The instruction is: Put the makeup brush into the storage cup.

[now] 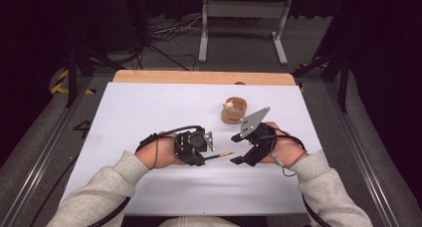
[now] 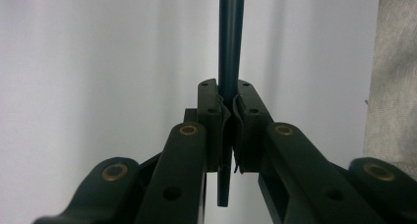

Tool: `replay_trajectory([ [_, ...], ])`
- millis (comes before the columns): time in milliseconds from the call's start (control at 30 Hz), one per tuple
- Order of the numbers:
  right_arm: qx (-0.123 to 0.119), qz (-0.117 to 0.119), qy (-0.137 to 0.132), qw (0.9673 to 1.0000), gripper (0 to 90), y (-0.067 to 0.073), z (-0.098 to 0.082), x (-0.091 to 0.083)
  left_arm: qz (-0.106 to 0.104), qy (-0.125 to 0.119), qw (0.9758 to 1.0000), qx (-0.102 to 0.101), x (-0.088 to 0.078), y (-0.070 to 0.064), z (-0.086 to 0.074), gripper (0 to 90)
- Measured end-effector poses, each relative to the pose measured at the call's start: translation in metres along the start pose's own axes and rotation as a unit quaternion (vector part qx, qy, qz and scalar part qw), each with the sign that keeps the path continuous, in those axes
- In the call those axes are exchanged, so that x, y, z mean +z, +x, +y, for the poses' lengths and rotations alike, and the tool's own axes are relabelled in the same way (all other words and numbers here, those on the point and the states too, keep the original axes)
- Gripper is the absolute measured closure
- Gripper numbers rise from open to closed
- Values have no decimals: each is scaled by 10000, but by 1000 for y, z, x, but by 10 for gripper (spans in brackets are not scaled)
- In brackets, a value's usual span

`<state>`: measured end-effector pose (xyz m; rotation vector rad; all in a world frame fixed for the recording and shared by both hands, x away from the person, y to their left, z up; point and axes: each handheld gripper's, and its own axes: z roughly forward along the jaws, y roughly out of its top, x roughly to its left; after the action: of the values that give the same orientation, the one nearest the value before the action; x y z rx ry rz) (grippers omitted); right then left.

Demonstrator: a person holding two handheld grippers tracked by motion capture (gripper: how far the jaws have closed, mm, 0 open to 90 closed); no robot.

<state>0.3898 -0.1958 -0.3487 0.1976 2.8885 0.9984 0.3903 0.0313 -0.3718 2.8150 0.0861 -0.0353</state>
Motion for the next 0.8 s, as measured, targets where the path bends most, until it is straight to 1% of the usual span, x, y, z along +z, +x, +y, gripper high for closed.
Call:
replay_trajectory([
  [33,118,-101,-64,9999,214,1,-4,-4,-7,-123,9999,6,-2,1,-4,839],
  [67,160,-149,-84,9997,198,1,-6,-6,-5,-210,9998,-30,-3,0,-7,839],
  [100,227,-178,-128,9995,189,1,-8,-8,17,-272,9996,-48,-5,0,-10,839],
  [167,367,-158,-216,9990,157,0,-14,-11,34,-446,9990,-11,-9,0,-14,839],
  [200,412,-195,-246,9987,154,-1,-17,-12,69,-531,9986,-34,-12,0,-16,839],
  [233,447,-245,-300,9982,145,-1,-20,-13,69,-583,9983,-45,-13,-1,-18,839],
  [267,477,-271,-344,9979,133,-1,-22,-14,73,-654,9978,-106,-14,-2,-19,839],
  [300,483,-317,-410,9975,120,-1,-24,-14,111,-706,9974,-91,-16,-1,-21,839],
  [333,483,-317,-410,9975,120,-1,-24,-14,111,-706,9974,-91,-16,-1,-21,839],
  [400,458,-409,-532,9967,100,-1,-29,-16,116,-856,9961,-156,-18,-3,-25,839],
  [500,480,-597,-791,9939,82,0,-34,-19,110,-1121,9934,-222,-20,-4,-32,839],
  [567,516,-722,-996,9911,63,1,-37,-21,118,-1269,9914,-299,-20,-5,-36,838],
  [633,575,-833,-1167,9880,55,2,-40,-22,137,-1397,9896,-305,-20,-5,-39,838],
  [667,603,-880,-1231,9866,46,2,-41,-22,117,-1451,9888,-329,-20,-5,-41,838],
  [733,621,-1020,-1317,9841,35,3,-45,-21,179,-1553,9869,-393,-21,-4,-45,838],
  [800,698,-1112,-1412,9812,29,4,-50,-19,212,-1709,9841,-443,-23,-3,-47,838],
])
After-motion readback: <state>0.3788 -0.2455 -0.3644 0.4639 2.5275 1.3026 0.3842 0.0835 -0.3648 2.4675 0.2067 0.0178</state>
